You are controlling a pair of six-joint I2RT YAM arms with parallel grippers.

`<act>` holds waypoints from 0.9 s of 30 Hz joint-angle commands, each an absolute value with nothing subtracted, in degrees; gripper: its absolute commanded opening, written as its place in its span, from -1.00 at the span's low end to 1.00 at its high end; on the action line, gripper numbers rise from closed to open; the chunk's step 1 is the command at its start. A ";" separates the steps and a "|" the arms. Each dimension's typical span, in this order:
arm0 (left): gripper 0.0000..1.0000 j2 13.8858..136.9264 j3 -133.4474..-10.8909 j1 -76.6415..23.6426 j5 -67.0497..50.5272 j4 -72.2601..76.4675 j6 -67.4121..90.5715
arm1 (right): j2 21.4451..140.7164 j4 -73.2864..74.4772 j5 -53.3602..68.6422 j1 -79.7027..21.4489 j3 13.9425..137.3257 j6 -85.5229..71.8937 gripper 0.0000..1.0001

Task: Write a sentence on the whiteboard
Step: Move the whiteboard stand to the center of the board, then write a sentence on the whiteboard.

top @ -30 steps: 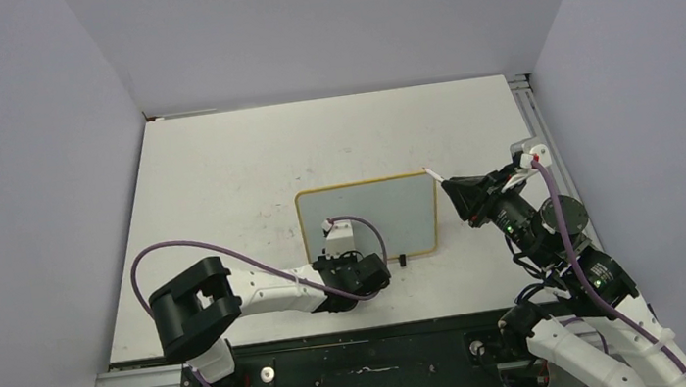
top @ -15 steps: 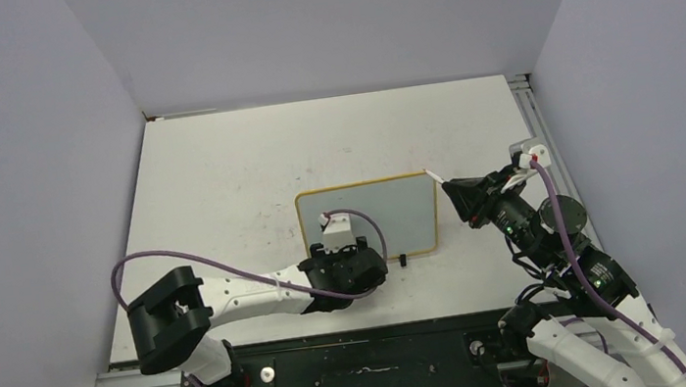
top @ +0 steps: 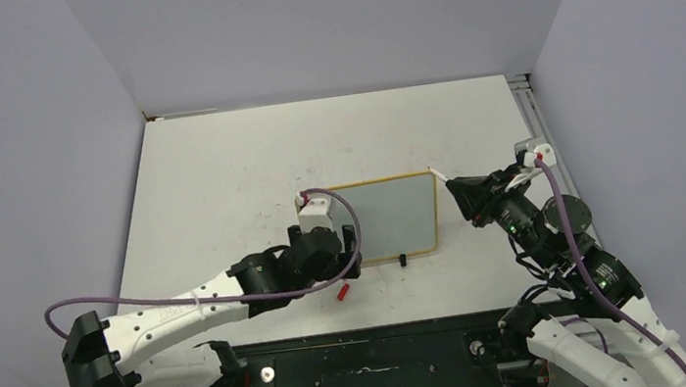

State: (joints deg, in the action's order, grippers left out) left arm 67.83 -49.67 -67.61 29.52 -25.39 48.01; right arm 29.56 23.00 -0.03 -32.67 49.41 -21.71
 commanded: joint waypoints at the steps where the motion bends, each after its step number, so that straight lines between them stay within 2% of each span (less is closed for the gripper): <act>1: 0.53 62.26 -55.11 -59.78 15.19 -30.31 36.54 | 30.92 20.47 0.35 -32.65 52.42 -21.92 -0.89; 5: 0.53 60.46 -60.57 -48.96 5.50 -35.87 27.51 | 32.75 17.70 4.23 -32.56 51.77 -23.19 -0.89; 10: 0.53 59.14 -61.34 -33.24 -8.65 -36.77 19.43 | 33.22 9.87 10.00 -32.63 48.41 -26.88 -0.89; 17: 0.55 59.40 -54.63 -17.29 -33.78 -22.78 17.93 | 37.03 1.59 12.33 -34.48 43.18 -31.52 -0.89; 23: 0.48 62.75 -51.67 -13.45 -42.27 -20.00 13.71 | 42.55 -3.53 0.94 -47.63 41.48 -29.11 -0.89; 27: 0.37 64.64 -50.65 -13.24 -40.11 -21.41 11.17 | 47.58 -7.38 -8.93 -56.61 41.75 -26.07 -0.89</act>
State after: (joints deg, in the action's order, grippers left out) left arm 63.44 -51.35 -13.80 -36.42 -24.49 15.44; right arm 44.40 1.54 1.76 -49.95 41.34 -29.10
